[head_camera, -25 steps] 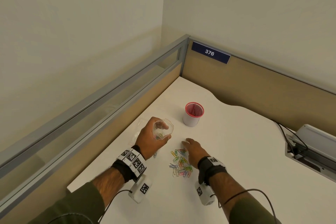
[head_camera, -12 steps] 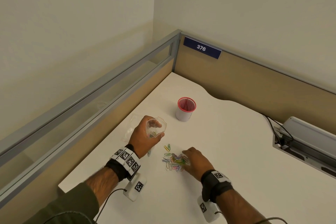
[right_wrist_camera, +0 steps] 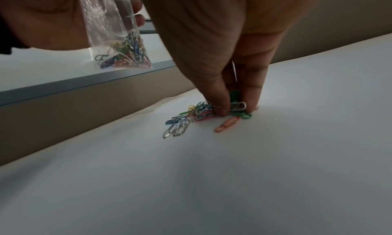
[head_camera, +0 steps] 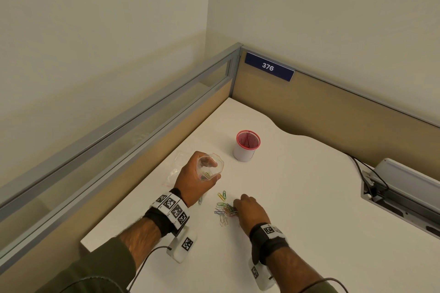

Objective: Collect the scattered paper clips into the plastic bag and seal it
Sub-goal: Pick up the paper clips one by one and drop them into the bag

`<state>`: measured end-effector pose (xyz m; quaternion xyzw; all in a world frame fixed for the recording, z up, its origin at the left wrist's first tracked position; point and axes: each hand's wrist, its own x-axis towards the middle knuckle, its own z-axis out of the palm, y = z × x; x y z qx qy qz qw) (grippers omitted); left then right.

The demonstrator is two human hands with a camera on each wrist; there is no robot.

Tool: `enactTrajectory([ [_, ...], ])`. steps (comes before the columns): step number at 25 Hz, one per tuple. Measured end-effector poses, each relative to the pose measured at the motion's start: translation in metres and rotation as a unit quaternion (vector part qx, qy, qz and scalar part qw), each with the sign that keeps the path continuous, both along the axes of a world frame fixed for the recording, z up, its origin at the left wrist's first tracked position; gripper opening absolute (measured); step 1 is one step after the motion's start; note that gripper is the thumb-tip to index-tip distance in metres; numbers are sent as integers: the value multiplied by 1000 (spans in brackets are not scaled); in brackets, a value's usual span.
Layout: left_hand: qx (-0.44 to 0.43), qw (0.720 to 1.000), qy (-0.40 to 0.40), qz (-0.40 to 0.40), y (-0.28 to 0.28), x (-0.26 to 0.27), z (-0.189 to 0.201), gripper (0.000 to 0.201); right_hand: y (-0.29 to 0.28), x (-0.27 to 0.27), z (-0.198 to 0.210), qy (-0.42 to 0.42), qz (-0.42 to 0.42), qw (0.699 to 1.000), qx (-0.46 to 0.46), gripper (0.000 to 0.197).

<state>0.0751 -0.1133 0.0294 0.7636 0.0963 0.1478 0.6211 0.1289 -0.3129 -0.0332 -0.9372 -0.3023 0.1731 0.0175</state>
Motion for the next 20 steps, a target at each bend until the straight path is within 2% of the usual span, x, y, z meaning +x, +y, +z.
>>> enactTrajectory([
  [5,1,1000,1,7,-2,3,0,41,-7,16,4,7,-51,999,17,14],
  [9,-6,1000,-1,1,-3,6,-2,42,-18,27,23,26,-151,981,118,12],
  [11,-9,1000,0,-2,-3,8,-4,42,-19,29,44,35,-182,962,201,6],
  [14,-1,1000,5,-5,-4,10,-6,43,-13,27,88,50,-204,917,340,6],
  [17,10,1000,0,-6,-8,12,-4,43,7,22,133,59,-176,885,427,9],
  [20,20,1000,-3,-12,-12,14,-2,44,31,17,160,73,-150,861,480,11],
])
